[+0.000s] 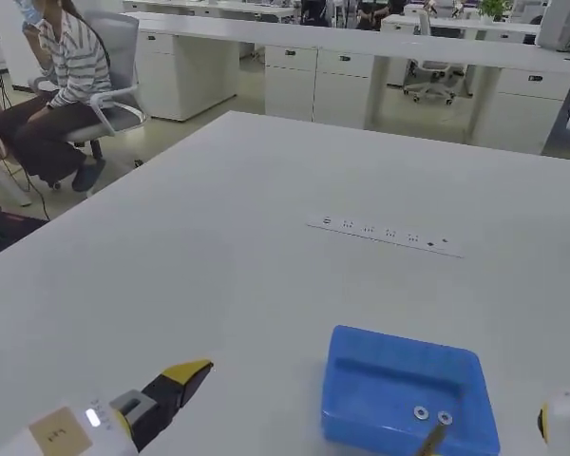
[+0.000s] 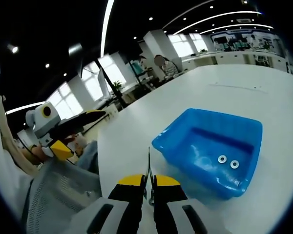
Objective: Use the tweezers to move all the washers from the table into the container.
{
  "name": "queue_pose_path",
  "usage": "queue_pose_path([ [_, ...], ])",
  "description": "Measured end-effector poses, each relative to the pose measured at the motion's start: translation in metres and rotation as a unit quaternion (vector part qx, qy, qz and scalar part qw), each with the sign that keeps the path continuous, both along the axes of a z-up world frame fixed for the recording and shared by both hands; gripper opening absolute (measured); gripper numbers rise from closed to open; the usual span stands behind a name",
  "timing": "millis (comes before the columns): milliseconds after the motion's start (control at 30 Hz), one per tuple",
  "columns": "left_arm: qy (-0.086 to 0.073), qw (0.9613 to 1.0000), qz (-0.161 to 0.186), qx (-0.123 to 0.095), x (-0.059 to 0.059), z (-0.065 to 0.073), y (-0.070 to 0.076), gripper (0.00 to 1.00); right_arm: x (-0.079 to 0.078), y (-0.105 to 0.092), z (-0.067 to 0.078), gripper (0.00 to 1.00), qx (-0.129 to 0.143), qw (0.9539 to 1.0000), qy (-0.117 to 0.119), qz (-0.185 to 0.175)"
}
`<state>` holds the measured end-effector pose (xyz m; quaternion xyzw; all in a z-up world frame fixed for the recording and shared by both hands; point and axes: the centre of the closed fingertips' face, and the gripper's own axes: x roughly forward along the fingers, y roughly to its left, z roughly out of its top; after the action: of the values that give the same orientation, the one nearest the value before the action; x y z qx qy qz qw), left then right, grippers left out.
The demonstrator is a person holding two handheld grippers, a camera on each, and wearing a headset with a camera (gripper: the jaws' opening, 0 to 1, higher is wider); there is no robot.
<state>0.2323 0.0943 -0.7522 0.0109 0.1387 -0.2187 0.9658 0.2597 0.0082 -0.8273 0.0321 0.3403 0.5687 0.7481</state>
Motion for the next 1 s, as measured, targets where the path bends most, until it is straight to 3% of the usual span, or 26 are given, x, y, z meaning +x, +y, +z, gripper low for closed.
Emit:
queue_pose_path([
  [67, -0.001, 1.0000, -0.001, 0.000, 0.000, 0.000, 0.000, 0.87, 0.000, -0.002, -0.005, 0.04, -0.022, 0.9995, -0.018, 0.014],
  [200, 0.000, 1.0000, 0.000, 0.001, 0.000, 0.000, 0.000, 0.87, -0.008, 0.004, -0.003, 0.04, -0.017, 0.9989, -0.025, 0.035],
  [367, 0.001, 1.0000, -0.001, 0.002, 0.000, -0.001, 0.000, 0.87, -0.017, 0.009, -0.002, 0.04, -0.031, 0.9942, -0.074, 0.072],
  [500, 0.001, 1.0000, -0.002, 0.002, -0.001, -0.001, -0.001, 0.87, -0.028, 0.011, -0.002, 0.04, -0.045, 0.9862, -0.116, 0.109],
  [633, 0.001, 1.0000, -0.003, 0.002, -0.001, -0.001, -0.001, 0.86, -0.033, 0.010, -0.003, 0.04, -0.055, 0.9818, -0.137, 0.119],
  [733, 0.001, 1.0000, -0.004, 0.003, -0.001, -0.001, -0.002, 0.86, -0.032, 0.008, -0.004, 0.03, -0.068, 0.9742, -0.170, 0.132],
  [800, 0.001, 1.0000, -0.004, 0.003, -0.001, -0.001, -0.002, 0.86, -0.033, 0.009, -0.004, 0.03, -0.067, 0.9729, -0.174, 0.137],
  [900, 0.001, 1.0000, -0.005, 0.003, -0.001, -0.001, -0.003, 0.86, -0.030, 0.011, -0.004, 0.02, -0.064, 0.9743, -0.172, 0.131],
  [1000, 0.000, 1.0000, -0.005, 0.004, -0.001, 0.000, -0.003, 0.86, -0.025, 0.012, -0.003, 0.02, -0.048, 0.9829, -0.146, 0.101],
])
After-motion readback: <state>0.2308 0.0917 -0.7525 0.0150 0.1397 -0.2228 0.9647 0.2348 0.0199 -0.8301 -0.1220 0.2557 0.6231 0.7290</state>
